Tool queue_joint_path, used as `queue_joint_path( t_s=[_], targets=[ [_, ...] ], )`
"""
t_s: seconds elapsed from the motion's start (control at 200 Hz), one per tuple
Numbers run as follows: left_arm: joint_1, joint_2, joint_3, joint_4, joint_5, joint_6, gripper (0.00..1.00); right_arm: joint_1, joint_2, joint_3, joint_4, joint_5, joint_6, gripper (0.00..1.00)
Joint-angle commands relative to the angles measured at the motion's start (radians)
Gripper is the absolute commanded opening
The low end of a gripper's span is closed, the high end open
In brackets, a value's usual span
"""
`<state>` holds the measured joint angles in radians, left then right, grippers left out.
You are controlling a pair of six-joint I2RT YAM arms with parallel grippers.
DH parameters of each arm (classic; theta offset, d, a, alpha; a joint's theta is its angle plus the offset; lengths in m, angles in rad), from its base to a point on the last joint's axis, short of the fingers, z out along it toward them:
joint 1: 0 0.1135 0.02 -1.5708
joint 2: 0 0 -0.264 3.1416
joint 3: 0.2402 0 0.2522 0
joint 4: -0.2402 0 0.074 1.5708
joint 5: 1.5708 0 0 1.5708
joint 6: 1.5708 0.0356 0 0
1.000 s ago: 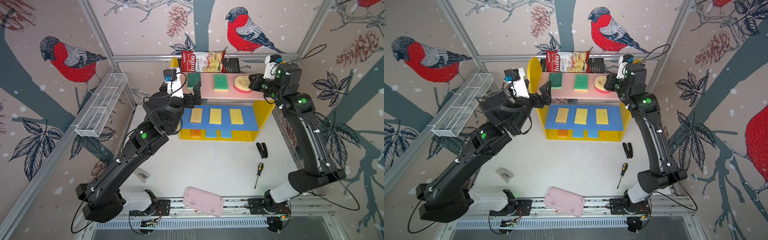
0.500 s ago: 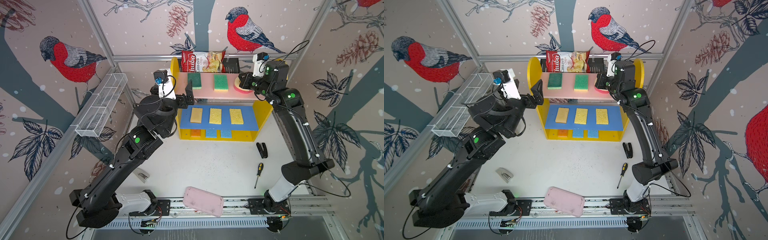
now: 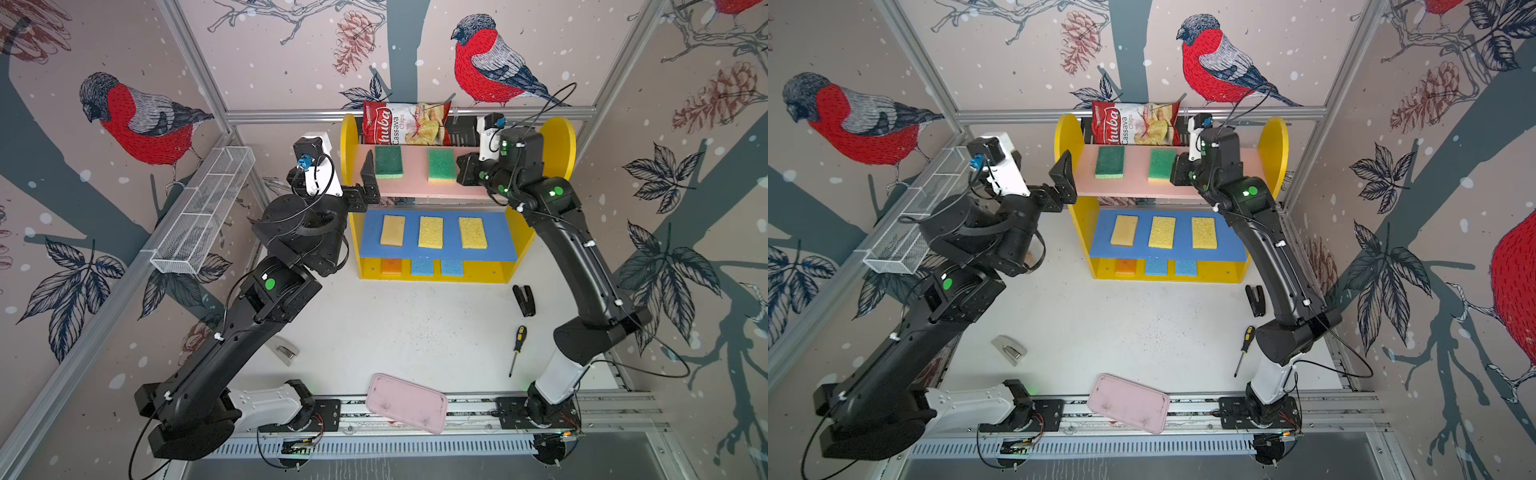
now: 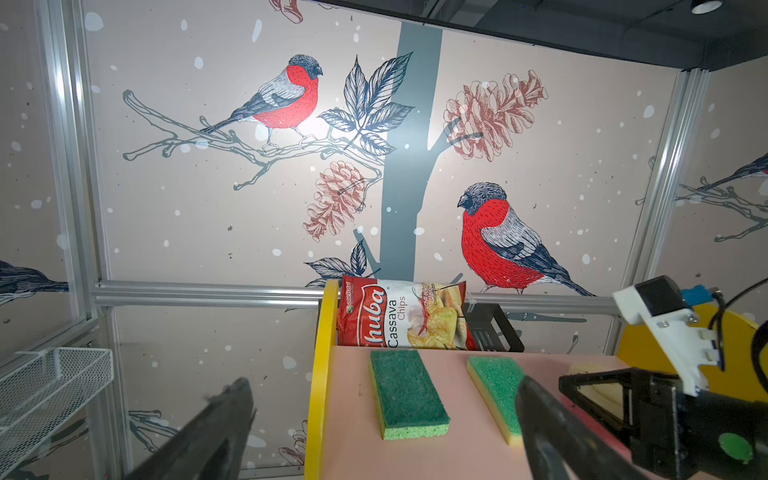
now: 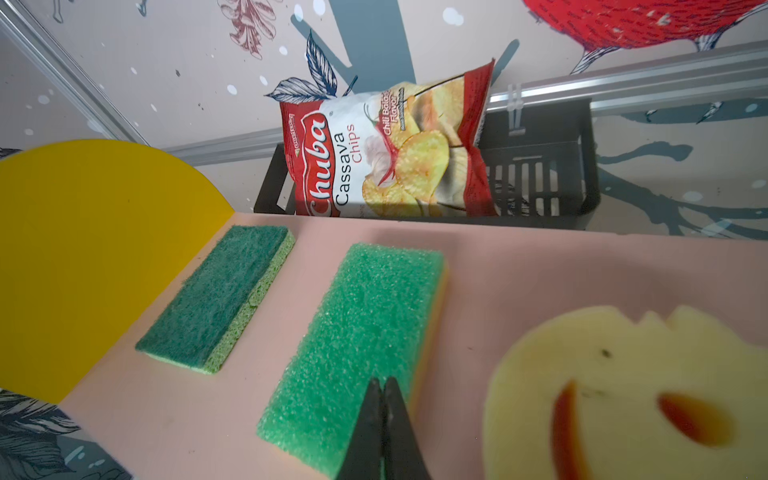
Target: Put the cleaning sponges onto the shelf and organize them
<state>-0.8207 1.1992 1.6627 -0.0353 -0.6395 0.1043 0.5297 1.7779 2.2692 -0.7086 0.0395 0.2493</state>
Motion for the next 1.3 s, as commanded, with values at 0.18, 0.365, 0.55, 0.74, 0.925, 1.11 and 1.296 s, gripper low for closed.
queue_joint_path(
  t_s=[0.18,0.365,0.55,0.74,0.925,1.11,1.296],
  targets=[
    [0.004,-0.011,-0.007,0.047,-0.024,0.009,0.97,0.007,0.056,0.054,-0.040,0.133,-0.041,0.00],
    [0.005,-0.013,-0.008,0.060,-0.024,0.019,0.97,-0.006,0.042,0.042,-0.033,0.148,-0.045,0.00],
    [0.005,-0.015,-0.007,0.054,-0.021,0.021,0.97,-0.044,0.021,0.012,-0.036,0.166,-0.020,0.00],
    [0.006,-0.027,-0.014,0.048,-0.021,0.012,0.97,-0.068,0.001,-0.005,-0.031,0.144,-0.004,0.00],
    [0.006,-0.036,-0.015,0.043,-0.017,0.000,0.97,-0.053,-0.010,0.018,-0.027,0.099,0.005,0.00],
    [0.006,-0.036,-0.011,0.033,-0.018,-0.006,0.97,-0.053,-0.042,0.042,-0.034,0.144,-0.018,0.00],
    [0.006,-0.034,0.001,0.031,-0.021,-0.002,0.97,-0.102,-0.110,-0.016,-0.016,0.186,-0.025,0.00]
  ],
)
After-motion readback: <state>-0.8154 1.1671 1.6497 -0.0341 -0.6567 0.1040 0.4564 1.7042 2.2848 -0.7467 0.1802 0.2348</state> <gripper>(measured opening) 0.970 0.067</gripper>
